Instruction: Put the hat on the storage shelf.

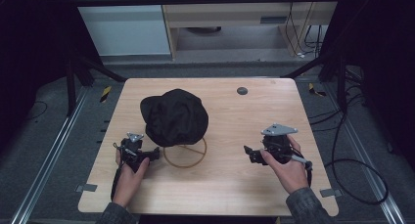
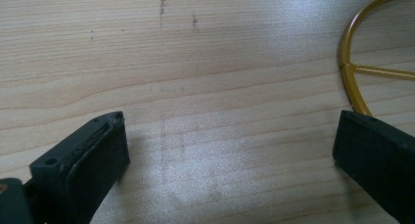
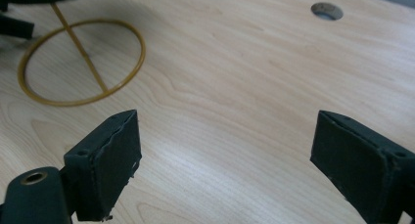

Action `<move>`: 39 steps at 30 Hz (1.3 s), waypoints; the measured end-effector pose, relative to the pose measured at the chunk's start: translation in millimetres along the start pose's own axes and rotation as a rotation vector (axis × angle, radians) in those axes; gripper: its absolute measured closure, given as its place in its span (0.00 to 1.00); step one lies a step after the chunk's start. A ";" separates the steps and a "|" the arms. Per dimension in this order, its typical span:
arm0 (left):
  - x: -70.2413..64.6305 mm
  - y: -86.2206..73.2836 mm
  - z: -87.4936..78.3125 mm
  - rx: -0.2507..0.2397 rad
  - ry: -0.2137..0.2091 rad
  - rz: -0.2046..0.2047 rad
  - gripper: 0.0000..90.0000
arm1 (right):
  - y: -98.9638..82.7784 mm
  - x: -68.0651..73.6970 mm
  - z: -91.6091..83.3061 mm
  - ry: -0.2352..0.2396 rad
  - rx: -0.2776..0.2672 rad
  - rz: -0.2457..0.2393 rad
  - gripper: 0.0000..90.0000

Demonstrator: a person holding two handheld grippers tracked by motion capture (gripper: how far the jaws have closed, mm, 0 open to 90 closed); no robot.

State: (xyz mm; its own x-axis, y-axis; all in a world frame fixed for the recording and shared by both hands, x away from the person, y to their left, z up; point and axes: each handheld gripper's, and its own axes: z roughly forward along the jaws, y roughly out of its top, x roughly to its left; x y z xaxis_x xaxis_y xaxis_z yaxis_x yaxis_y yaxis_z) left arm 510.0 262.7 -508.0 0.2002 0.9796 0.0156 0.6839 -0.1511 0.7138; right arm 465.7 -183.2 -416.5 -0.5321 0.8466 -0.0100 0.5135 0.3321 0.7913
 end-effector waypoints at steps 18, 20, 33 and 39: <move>0.4 -0.1 -0.1 0.000 -0.003 0.003 0.00 | -44.1 17.9 42.2 0.039 0.094 0.037 0.13; 0.6 -0.1 -0.1 0.000 -0.004 0.004 0.00 | -46.5 20.2 44.6 0.044 0.100 0.037 0.13; 2.8 0.2 0.1 0.001 -0.007 0.007 0.00 | -55.1 31.7 61.1 0.054 0.092 0.060 0.12; 5.0 0.3 0.2 0.001 -0.004 0.003 0.00 | -55.2 35.9 67.9 0.048 0.095 0.061 0.12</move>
State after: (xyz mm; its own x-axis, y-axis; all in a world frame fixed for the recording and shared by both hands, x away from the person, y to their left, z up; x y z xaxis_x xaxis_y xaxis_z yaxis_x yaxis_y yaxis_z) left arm 511.4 267.5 -507.9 0.2053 0.9786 0.0154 0.6841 -0.1547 0.7128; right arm 463.9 -142.8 -502.0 -0.5285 0.8463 0.0670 0.6060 0.3208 0.7279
